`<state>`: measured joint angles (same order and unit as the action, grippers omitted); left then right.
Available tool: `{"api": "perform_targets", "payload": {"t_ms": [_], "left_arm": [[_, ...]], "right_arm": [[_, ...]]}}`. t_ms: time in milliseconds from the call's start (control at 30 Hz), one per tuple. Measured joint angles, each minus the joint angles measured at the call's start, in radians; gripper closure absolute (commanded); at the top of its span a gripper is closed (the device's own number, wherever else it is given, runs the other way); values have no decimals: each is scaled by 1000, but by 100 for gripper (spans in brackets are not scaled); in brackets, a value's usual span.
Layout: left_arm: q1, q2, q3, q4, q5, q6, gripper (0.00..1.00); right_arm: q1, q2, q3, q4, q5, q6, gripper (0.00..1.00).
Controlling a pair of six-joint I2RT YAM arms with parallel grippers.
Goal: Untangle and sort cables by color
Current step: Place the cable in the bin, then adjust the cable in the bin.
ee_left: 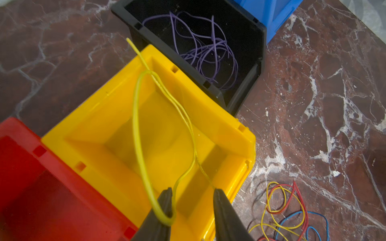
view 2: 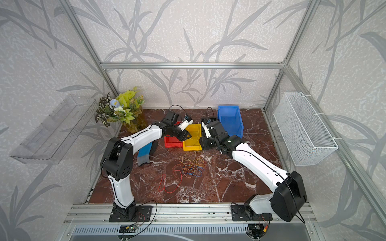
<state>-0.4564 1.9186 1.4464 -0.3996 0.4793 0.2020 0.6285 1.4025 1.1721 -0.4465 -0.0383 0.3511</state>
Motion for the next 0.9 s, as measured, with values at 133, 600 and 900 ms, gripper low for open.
{"api": "perform_targets", "payload": {"t_ms": [133,600,900], "left_arm": [[-10,-23,-39,-14,23,8,61],[45,-253,-165,-14,32,66,44],[181,-342,-157,-57,35,85,44]], "right_arm": [[-5,103,68,55,0,171,44],[-51,311,72,235,-144,723,45],[8,475,294,176,-153,627,42]]}}
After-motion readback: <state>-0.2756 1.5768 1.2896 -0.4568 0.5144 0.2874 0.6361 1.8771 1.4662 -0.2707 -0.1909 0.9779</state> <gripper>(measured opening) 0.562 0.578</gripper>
